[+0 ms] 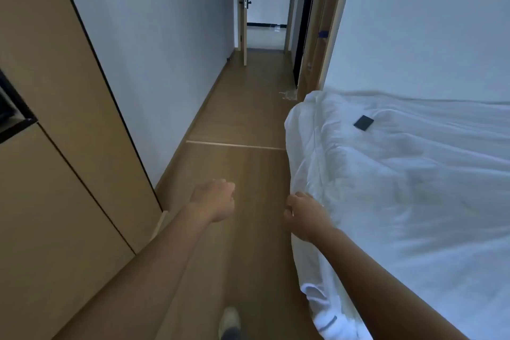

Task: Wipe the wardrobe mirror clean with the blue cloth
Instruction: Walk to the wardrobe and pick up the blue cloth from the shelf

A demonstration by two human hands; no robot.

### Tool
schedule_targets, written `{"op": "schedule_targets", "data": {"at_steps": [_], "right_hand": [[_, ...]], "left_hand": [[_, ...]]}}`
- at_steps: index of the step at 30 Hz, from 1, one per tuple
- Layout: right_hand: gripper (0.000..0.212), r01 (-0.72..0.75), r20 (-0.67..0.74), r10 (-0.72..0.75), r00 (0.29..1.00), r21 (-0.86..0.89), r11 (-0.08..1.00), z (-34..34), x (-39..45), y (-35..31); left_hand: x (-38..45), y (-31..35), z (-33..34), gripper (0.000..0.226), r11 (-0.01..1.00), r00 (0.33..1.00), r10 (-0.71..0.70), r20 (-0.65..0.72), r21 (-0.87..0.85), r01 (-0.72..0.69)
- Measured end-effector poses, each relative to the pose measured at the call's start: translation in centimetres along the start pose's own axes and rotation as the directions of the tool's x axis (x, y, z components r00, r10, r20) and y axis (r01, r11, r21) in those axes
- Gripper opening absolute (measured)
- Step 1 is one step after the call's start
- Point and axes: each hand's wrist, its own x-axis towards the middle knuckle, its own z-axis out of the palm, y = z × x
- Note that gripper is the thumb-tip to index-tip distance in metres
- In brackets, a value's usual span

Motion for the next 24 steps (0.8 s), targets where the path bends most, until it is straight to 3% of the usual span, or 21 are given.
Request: {"op": "schedule_targets", "data": {"at_steps": [4, 9, 16, 20, 24], "right_hand": [[0.030, -0.044, 0.016, 0.043, 0.999, 0.021, 0.999, 0.4, 5.0, 0.4], [0.013, -0.072, -0.015, 0.072, 0.997, 0.018, 0.997, 0.6, 14.5, 1.2], [0.013, -0.114, 0.017, 0.113, 0.993, 0.034, 0.993, 0.5, 26.9, 0.9], [0.032, -0.131, 0.045, 0.129, 0.991, 0.044, 0.990, 0.6, 32.5, 0.8], [0.034, -0.155, 0.078, 0.150, 0.986, 0.062, 0.986, 1.0, 37.8, 1.3]], "left_hand": [[5.2, -1.0, -0.2, 0.024, 1.000, 1.000, 0.025, 0.000, 0.007, -0.025], [14.6, -3.8, -0.9, 0.023, 0.998, 0.999, 0.054, -0.001, 0.008, -0.054], [26.3, -8.4, -3.5, 0.023, 0.996, 0.996, 0.085, 0.034, -0.021, -0.084], [31.4, -10.3, -4.1, 0.023, 0.996, 0.994, 0.084, 0.063, -0.046, -0.082], [36.2, -11.6, -4.2, 0.024, 0.995, 0.994, 0.081, 0.071, -0.058, -0.077]]}}
